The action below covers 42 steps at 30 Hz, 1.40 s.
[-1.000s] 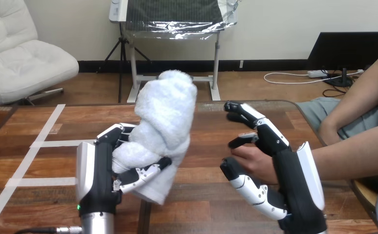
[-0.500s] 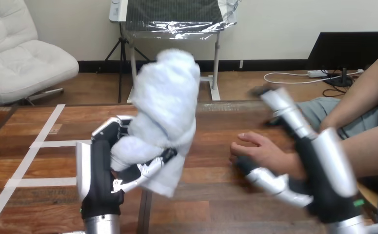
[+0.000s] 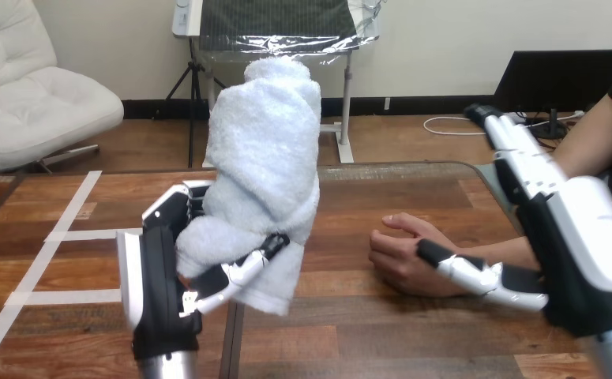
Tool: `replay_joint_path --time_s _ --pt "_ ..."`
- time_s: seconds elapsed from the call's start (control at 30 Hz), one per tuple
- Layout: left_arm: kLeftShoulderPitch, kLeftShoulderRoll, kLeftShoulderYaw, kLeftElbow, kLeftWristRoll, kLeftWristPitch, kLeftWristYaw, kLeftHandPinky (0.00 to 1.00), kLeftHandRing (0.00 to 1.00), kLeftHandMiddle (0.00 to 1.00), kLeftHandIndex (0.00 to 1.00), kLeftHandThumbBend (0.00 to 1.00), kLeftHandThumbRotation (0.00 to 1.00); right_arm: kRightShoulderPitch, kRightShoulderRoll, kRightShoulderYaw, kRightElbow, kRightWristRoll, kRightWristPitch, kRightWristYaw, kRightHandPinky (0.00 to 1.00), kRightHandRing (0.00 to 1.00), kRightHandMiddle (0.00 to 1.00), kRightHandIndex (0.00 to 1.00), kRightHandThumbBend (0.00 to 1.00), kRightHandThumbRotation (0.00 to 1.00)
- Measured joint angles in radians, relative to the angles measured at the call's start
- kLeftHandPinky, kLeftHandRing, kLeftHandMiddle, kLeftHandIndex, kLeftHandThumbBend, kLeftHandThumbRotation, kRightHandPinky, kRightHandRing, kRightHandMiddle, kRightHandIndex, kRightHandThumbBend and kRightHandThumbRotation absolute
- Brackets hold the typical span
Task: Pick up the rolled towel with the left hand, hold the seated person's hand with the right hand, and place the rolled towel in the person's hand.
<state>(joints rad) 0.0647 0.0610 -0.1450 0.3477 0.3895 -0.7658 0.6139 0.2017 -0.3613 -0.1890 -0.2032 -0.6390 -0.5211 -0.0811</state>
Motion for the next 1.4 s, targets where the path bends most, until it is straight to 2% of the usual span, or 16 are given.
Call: replay_joint_path --time_s 0.33,0.53,0.67,0.9,0.97,1.13,1.3,1.4 --pt "0.051 -0.031 0.002 -0.009 0.007 -0.007 -0.011 0.38 0.38 0.43 0.5 0.65 0.0 0.001 -0.056 -0.021 -0.081 -0.084 0.164 0.078 1.0 1.0 1.0 1.0 0.71 0.62" --pt "0.069 -0.04 0.005 -0.009 -0.002 -0.012 -0.03 0.38 0.38 0.43 0.5 0.64 0.0 0.001 -0.087 -0.023 -0.125 -0.124 0.253 0.143 1.0 1.0 1.0 1.0 0.71 0.54" --pt "0.076 -0.044 0.006 -0.009 -0.014 -0.024 -0.045 0.37 0.38 0.44 0.5 0.64 0.0 0.001 -0.108 -0.023 -0.151 -0.146 0.303 0.193 1.0 1.0 1.0 1.0 0.75 0.5" --pt "0.079 -0.051 0.009 -0.01 -0.025 -0.041 -0.063 0.37 0.39 0.44 0.5 0.63 0.0 0.0 -0.16 -0.023 -0.205 -0.184 0.405 0.331 1.0 1.0 1.0 0.96 0.8 0.43" --pt "0.08 -0.054 0.01 -0.01 -0.029 -0.044 -0.068 0.37 0.39 0.44 0.5 0.63 0.0 0.0 -0.172 -0.023 -0.218 -0.188 0.433 0.37 1.0 1.0 1.0 0.93 0.84 0.37" --pt "0.084 -0.062 0.012 -0.012 -0.041 -0.049 -0.085 0.37 0.39 0.44 0.5 0.63 0.0 -0.005 -0.198 -0.022 -0.239 -0.195 0.495 0.461 1.0 1.0 0.99 0.89 0.88 0.31" --pt "0.088 -0.069 0.014 -0.019 -0.047 -0.049 -0.102 0.37 0.39 0.44 0.5 0.63 0.0 -0.016 -0.22 -0.018 -0.253 -0.2 0.545 0.543 1.0 0.99 0.94 0.84 0.93 0.24" --pt "0.091 -0.073 0.016 -0.027 -0.048 -0.049 -0.111 0.37 0.39 0.44 0.5 0.63 0.0 -0.024 -0.238 -0.013 -0.256 -0.2 0.556 0.581 0.94 0.95 0.9 0.82 0.94 0.2"
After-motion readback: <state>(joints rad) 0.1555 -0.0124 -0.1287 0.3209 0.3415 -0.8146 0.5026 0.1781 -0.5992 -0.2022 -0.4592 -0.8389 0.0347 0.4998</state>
